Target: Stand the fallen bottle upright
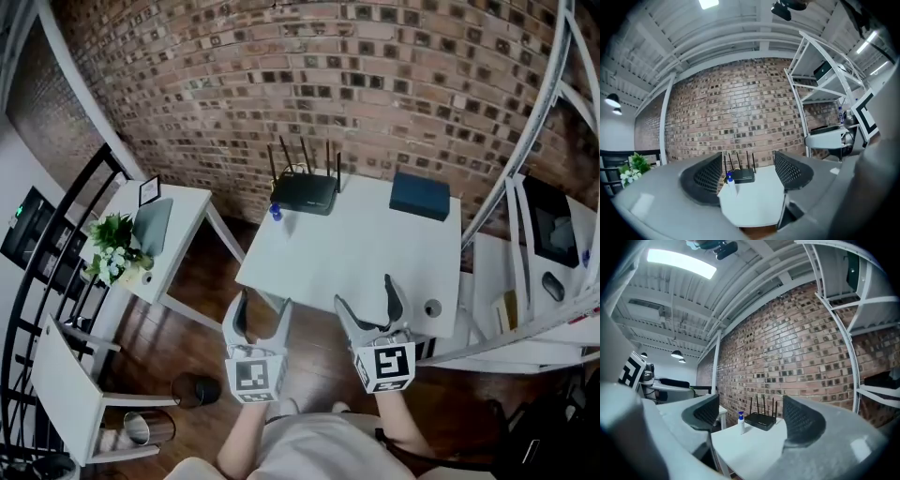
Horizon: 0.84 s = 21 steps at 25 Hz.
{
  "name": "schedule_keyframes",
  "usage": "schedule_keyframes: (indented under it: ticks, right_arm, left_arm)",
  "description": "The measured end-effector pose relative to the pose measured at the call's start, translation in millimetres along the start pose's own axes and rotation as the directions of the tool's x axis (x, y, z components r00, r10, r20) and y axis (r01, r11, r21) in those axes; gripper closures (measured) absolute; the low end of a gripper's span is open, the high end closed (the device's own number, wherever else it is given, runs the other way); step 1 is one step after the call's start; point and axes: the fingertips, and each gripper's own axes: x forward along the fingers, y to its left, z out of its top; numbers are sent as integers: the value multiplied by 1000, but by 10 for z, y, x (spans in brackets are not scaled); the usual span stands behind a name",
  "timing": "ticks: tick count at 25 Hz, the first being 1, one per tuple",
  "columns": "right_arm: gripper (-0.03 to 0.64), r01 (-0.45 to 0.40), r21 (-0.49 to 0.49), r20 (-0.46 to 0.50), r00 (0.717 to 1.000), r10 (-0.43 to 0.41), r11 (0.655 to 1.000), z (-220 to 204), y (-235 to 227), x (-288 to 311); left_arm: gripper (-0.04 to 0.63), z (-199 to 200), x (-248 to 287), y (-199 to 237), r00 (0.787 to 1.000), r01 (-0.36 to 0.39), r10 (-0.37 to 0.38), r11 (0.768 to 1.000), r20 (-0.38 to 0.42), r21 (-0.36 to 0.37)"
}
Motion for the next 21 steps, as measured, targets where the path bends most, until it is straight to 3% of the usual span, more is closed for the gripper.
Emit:
schedule_keyframes:
  ticks: [7,13,17,21]
  right_arm:
    - [235,-27,-26,-14,1000,27,999,65,509,-84]
    - [235,-98,-122,8,995,99,988,174,1103,-94]
    - [236,-82,-127,-1,997,83,989,163,1235,-104]
    - [239,-71,-118,-26,997,68,990,139,1403,-111]
  left_arm:
    - [239,43,-507,245,999,-7,8,1000,50,-10]
    - [250,2,-846,564,993,-19,27,998,115,-62]
    - [258,-30,-971,683,994,-30,30,1000,101,-2]
    - [261,-166,-1060,961,995,-54,58,998,84,-42]
